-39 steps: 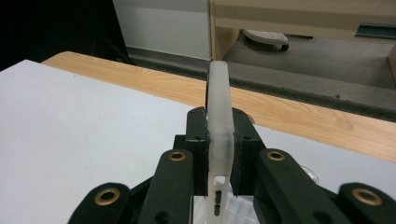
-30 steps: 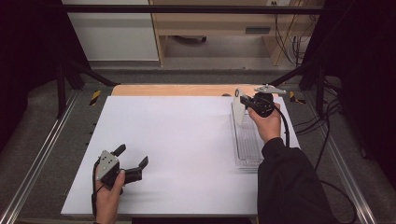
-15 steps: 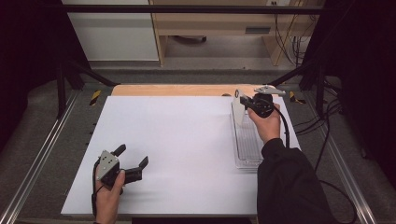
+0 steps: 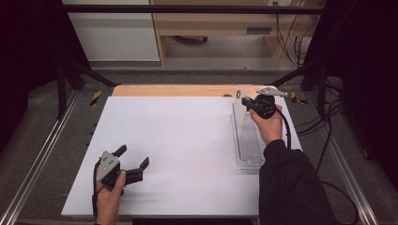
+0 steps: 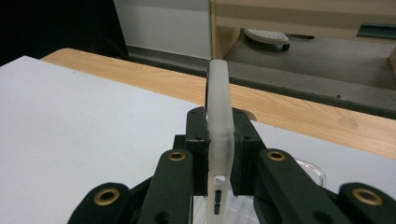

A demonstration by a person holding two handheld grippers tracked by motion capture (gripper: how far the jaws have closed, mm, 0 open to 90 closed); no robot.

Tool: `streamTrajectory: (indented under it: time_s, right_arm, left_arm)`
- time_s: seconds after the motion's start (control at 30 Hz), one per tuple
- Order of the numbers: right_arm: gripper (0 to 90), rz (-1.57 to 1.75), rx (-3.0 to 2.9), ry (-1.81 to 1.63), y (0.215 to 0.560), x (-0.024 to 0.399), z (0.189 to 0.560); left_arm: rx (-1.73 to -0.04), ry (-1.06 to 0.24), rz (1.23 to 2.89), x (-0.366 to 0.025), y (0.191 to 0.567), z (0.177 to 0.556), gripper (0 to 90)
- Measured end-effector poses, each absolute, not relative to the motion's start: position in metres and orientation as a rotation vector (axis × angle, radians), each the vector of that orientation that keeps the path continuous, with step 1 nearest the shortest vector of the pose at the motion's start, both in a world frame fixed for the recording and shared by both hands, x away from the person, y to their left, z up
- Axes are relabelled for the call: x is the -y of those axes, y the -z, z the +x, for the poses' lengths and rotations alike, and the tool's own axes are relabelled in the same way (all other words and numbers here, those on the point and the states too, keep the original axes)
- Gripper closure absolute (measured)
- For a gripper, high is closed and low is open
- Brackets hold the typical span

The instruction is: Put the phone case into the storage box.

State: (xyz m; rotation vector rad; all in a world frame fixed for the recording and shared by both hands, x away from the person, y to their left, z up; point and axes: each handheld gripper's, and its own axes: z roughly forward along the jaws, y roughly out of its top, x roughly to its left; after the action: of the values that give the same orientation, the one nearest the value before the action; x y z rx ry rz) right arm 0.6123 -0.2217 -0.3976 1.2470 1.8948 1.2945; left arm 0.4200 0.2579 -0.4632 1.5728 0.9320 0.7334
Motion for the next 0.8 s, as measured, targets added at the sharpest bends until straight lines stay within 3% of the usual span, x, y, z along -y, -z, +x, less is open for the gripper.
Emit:
streamTrajectory:
  time_s: [0.8]
  right_arm:
    - [78.4,1.248,-1.918,-1.272,0.3979,0.221,0.612]
  left_arm:
    - [-0.932,-0.73,1.579,-0.2584,0.4634,0.4202,1.6]
